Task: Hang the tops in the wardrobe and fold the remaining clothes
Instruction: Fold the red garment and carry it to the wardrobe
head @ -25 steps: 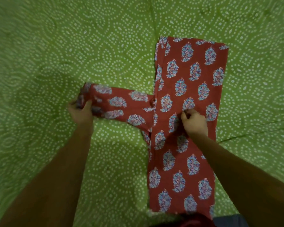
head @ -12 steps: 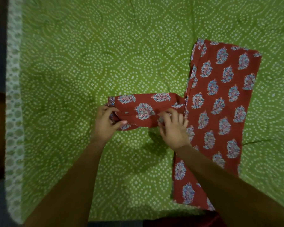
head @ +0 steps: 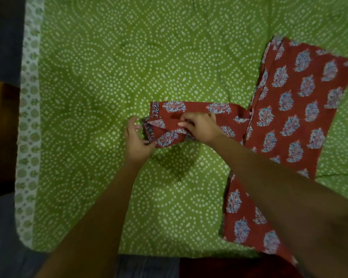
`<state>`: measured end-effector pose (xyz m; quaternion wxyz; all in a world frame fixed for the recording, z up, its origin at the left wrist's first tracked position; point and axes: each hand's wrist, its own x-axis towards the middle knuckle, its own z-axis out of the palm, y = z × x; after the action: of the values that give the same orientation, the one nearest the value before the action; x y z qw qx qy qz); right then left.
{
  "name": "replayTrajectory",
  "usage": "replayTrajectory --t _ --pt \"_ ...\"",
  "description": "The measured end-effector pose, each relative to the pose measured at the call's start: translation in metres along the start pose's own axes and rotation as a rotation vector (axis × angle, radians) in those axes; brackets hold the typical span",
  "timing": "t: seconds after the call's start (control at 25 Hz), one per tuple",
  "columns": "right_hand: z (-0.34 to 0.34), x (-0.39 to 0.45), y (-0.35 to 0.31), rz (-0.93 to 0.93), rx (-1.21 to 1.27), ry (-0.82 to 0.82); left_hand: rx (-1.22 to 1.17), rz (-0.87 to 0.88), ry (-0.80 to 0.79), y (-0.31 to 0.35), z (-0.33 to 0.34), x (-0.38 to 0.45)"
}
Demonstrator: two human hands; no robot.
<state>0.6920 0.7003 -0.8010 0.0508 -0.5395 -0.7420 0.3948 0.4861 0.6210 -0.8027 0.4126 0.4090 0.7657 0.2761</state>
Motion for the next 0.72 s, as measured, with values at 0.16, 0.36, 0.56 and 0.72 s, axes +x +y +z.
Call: replayTrajectory --t 0.16,0.36,0.56,0.72 --pt "-0.022 0.012 0.013 0.080 0.090 0.114 -0.209 -0.262 0.018 0.023 -0.002 0.017" --pt "-0.043 0.036 0.016 0.288 -0.132 0.245 -0.047 -0.351 -0.001 0.028 0.002 0.033" --pt "-0.014 -0.030 0.035 0.340 -0.295 0.435 0.356 -0.306 0.015 0.018 0.025 0.043" --pt "-0.029 -0.053 0.070 0.402 -0.362 0.241 0.269 -0.161 0.088 0.050 0.042 0.036"
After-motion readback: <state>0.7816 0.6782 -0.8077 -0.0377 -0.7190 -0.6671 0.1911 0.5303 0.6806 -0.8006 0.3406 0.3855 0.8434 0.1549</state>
